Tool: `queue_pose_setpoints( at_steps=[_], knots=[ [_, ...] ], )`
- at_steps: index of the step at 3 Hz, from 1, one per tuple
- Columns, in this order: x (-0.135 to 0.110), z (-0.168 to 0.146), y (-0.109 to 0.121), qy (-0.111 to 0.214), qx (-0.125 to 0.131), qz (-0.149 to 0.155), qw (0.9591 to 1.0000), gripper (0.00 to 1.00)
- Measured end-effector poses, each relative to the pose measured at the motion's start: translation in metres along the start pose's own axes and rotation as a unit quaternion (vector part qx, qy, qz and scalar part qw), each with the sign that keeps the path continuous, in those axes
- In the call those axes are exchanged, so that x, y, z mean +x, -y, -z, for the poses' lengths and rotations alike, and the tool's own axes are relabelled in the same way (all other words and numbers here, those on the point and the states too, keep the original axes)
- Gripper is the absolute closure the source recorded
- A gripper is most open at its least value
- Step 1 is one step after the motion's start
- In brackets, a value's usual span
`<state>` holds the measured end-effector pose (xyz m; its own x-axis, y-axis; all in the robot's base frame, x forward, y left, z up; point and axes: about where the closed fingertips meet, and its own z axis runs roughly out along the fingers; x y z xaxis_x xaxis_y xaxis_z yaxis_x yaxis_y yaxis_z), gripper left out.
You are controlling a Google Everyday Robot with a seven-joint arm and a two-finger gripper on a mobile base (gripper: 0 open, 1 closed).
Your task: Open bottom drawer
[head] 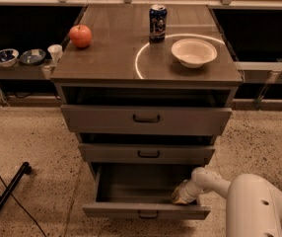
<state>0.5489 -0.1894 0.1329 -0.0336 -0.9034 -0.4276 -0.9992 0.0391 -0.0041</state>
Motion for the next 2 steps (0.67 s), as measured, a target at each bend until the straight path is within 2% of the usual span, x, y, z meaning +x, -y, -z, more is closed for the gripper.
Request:
queue_pose_setpoints(
  at_steps=[1,2],
  knots=[
    [-0.001,0.004,-0.024,0.008,-0.021,-0.001,0.9997,1.0],
    [0.004,0.024,-0.069,0.013,-0.022,-0.006,0.9997,1.0]
  ],
)
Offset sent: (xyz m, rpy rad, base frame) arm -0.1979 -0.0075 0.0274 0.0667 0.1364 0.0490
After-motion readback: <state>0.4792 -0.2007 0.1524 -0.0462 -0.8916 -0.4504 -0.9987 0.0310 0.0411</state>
